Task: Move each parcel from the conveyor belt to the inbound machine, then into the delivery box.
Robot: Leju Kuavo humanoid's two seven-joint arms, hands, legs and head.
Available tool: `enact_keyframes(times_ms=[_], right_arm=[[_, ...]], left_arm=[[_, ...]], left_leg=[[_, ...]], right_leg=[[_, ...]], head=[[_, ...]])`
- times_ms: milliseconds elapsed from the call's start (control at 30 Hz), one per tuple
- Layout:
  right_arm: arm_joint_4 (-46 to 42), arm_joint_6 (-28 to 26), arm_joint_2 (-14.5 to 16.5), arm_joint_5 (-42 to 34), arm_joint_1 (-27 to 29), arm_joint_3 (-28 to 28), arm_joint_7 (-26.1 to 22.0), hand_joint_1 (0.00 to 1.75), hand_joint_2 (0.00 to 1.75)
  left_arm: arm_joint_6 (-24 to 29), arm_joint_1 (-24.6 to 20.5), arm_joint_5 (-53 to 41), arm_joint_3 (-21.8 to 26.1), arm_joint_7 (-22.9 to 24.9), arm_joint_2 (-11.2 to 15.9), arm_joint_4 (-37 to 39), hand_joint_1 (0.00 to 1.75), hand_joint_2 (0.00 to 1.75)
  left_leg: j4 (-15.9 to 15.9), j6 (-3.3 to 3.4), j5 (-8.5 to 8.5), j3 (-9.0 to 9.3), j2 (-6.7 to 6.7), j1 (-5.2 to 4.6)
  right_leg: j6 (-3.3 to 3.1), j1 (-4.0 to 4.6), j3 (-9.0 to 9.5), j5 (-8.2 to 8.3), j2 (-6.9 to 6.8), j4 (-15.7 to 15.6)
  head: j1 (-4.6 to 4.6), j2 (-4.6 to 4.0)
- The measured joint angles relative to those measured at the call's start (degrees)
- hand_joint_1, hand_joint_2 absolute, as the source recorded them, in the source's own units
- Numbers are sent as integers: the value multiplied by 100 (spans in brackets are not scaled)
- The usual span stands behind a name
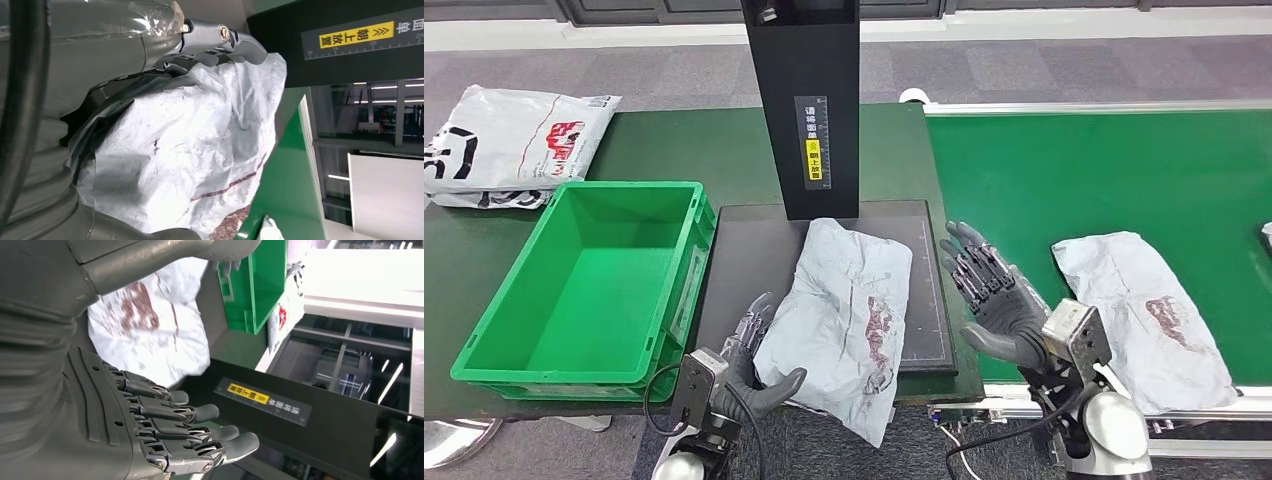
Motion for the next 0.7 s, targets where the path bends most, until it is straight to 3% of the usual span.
enact_keyframes(times_ms=[167, 267, 400, 500, 700], right_arm=[[-164, -1, 127, -114, 337, -166, 24, 0, 175], [-184, -1, 231, -143, 534, -263, 32, 0, 175], [-173, -2, 368, -153, 795, -364, 31, 0, 175], [-126, -3, 425, -172, 907, -379, -7, 0, 175], [-81, -3, 463, -184, 983, -385, -8, 0, 175]], left_arm=[[64, -49, -115, -1, 14, -2, -23, 0, 175], [624, -100, -890, -53, -12, -1, -65, 0, 175], [2012, -333, -4148, -552, 524, 36, -306, 0, 175], [2330, -564, -5882, -1116, 959, 67, -418, 0, 175], [2427, -685, -5636, -1533, 1085, 112, -479, 0, 175]], left_leg=[[0, 0, 0, 2, 0, 0], [0, 0, 0, 2, 0, 0], [1, 1, 1, 2, -12, -1], [1, 2, 1, 5, -7, -2], [1, 3, -1, 11, 7, -2]], right_leg=[[0, 0, 1, 0, 0, 0], [0, 0, 1, 1, 1, 0], [1, -2, 5, 1, -10, 0], [2, -4, 12, 2, -6, 0], [3, -5, 10, 3, 8, 0]], head=[[1, 0], [2, 0], [1, 0], [2, 0], [1, 0]])
